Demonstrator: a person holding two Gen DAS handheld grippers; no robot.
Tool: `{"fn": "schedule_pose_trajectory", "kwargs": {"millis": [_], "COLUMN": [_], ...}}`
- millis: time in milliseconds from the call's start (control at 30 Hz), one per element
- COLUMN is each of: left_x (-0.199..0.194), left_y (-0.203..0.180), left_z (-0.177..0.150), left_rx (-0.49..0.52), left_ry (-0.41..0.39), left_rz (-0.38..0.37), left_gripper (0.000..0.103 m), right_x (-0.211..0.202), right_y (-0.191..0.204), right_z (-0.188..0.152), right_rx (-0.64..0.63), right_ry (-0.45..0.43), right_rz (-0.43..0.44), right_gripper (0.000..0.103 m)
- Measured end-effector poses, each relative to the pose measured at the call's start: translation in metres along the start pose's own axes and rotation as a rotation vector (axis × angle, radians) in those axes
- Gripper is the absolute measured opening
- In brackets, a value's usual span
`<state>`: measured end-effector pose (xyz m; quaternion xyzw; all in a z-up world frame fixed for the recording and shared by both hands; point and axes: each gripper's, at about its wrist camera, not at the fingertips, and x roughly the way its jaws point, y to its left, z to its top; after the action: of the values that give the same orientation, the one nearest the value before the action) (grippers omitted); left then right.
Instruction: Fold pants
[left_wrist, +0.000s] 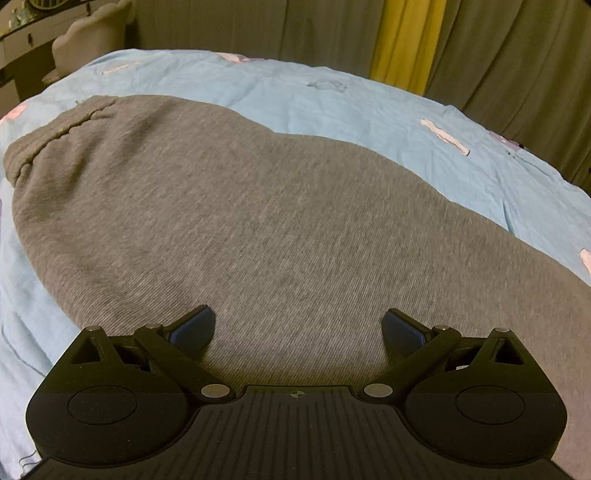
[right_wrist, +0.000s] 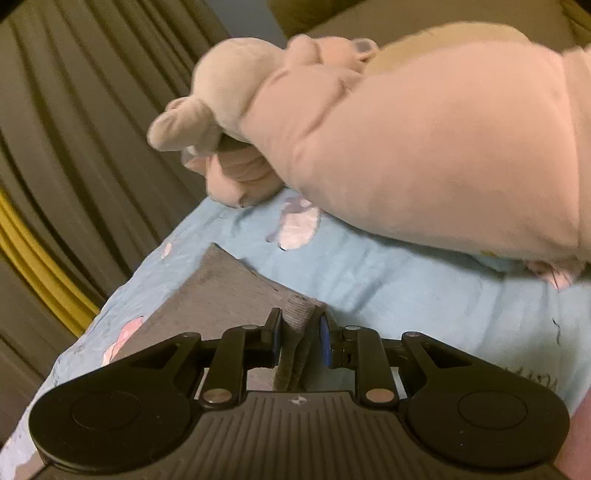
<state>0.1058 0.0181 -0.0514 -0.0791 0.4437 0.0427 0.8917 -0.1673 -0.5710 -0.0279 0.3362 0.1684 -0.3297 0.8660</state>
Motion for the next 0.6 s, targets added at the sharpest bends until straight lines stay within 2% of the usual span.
{"fn": "schedule_pose_trajectory", "kwargs": {"millis": [100, 167, 200, 333, 367, 400, 500, 600], "left_x": [0.000, 0.000, 0.000, 0.000, 0.000, 0.000, 0.000, -0.001], "left_y": [0.000, 0.000, 0.000, 0.000, 0.000, 0.000, 0.000, 0.001], "left_z": [0.000, -0.001, -0.001, -0.001, -0.001, -0.001, -0.002, -0.002], "left_rx": [-0.001, -0.001, -0.001, -0.001, -0.002, -0.003, -0.009, -0.018], "left_ry": [-0.004, -0.005, -0.007, -0.010, -0.011, -0.013, -0.016, -0.020], "left_rz": [-0.001, -0.001, -0.002, -0.001, -0.002, -0.003, -0.006, -0.011], "left_gripper": [0.102, 0.102, 0.102, 0.102, 0.102, 0.102, 0.102, 0.102], "right_x": [0.003, 0.012, 0.016, 0.030, 0.031, 0.031, 0.026, 0.031], "right_y": [0.002, -0.003, -0.008, -0.025, -0.025, -0.025, -0.014, -0.004], "right_z": [0.001, 0.001, 0.000, -0.003, -0.004, -0.004, -0.004, -0.003], "right_rx": [-0.013, 0.019, 0.046, 0.154, 0.165, 0.170, 0.117, 0.057], "right_ry": [0.009, 0.056, 0.072, 0.107, 0.106, 0.099, 0.070, 0.088], "right_rz": [-0.001, -0.011, -0.006, 0.032, 0.037, 0.043, 0.065, 0.038], "right_gripper": [0.023, 0.034, 0.035, 0.034, 0.021, 0.015, 0.015, 0.022]}}
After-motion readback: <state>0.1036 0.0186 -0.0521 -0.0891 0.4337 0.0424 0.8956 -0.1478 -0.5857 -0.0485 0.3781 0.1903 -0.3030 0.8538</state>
